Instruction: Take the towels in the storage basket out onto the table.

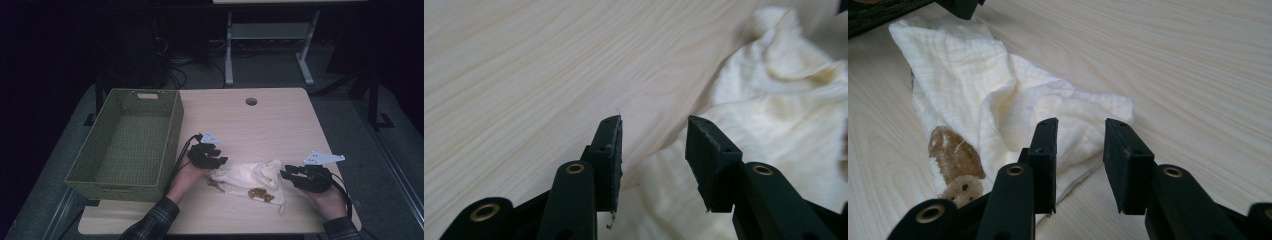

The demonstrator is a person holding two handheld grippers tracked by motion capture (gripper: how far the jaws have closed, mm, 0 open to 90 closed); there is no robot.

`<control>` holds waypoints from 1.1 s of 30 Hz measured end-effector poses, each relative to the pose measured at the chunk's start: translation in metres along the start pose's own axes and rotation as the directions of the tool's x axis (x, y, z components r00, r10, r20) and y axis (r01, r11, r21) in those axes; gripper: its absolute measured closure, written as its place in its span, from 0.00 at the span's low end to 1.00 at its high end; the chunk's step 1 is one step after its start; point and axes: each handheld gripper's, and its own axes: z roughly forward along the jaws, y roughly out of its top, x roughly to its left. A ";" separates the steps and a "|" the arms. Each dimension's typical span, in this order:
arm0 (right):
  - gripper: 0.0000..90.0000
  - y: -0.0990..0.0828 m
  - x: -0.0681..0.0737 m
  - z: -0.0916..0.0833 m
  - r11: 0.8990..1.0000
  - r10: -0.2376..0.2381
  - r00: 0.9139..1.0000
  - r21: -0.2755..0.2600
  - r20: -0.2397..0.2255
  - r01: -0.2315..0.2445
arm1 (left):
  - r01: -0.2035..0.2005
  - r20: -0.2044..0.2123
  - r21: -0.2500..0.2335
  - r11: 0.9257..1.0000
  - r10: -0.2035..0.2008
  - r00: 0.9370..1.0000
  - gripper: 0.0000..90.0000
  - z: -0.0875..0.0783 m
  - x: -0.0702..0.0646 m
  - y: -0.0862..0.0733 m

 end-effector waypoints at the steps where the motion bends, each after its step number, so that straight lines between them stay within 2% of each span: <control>1: 0.74 0.000 0.000 0.000 1.000 0.002 1.000 0.002 0.001 -0.002 | 0.011 0.005 0.007 1.000 -0.011 1.000 0.64 0.002 0.001 -0.001; 5: 0.74 0.000 -0.004 0.001 1.000 0.004 1.000 0.006 0.019 -0.004 | 0.011 0.027 0.035 0.999 -0.012 1.000 0.65 0.010 0.001 -0.005; 8: 0.74 0.000 -0.009 0.000 1.000 0.009 0.999 -0.006 0.034 -0.009 | 0.006 0.040 0.054 0.999 -0.008 0.999 0.69 0.013 0.000 -0.007; 13: 0.73 0.006 -0.019 0.004 1.000 0.031 0.999 -0.004 0.040 -0.031 | -0.017 0.050 0.074 0.997 0.014 0.999 0.93 0.012 0.000 -0.008; 14: 0.73 0.007 -0.019 0.004 1.000 0.028 0.999 -0.011 0.040 -0.028 | -0.025 0.053 0.073 0.997 0.022 0.998 0.95 0.010 0.000 -0.008; 16: 0.74 0.013 -0.016 0.005 0.999 0.020 1.000 -0.030 0.008 -0.020 | -0.019 0.049 0.060 0.998 0.016 0.999 0.96 0.009 -0.001 -0.008; 17: 0.74 0.018 -0.012 0.008 0.999 0.010 1.000 -0.034 -0.005 -0.010 | -0.013 0.046 0.033 0.999 0.012 0.999 0.96 0.003 -0.002 -0.006; 20: 0.75 0.023 -0.004 0.018 1.000 -0.014 1.000 -0.023 -0.026 0.013 | -0.020 0.038 0.006 1.000 0.019 0.999 0.96 -0.006 -0.002 -0.004; 26: 0.75 0.031 0.004 0.044 0.999 -0.045 0.998 0.026 -0.047 0.046 | -0.009 0.033 -0.051 0.999 0.010 0.999 0.97 -0.023 -0.004 -0.002; 30: 0.75 0.032 0.005 0.056 0.997 -0.055 0.996 0.056 -0.068 0.059 | -0.015 0.028 -0.058 0.998 0.017 0.999 0.97 -0.027 -0.004 -0.002; 33: 0.75 0.030 0.010 0.068 0.991 -0.075 0.994 0.108 -0.077 0.083 | -0.012 0.027 -0.057 0.998 0.014 1.000 0.97 -0.027 -0.004 -0.003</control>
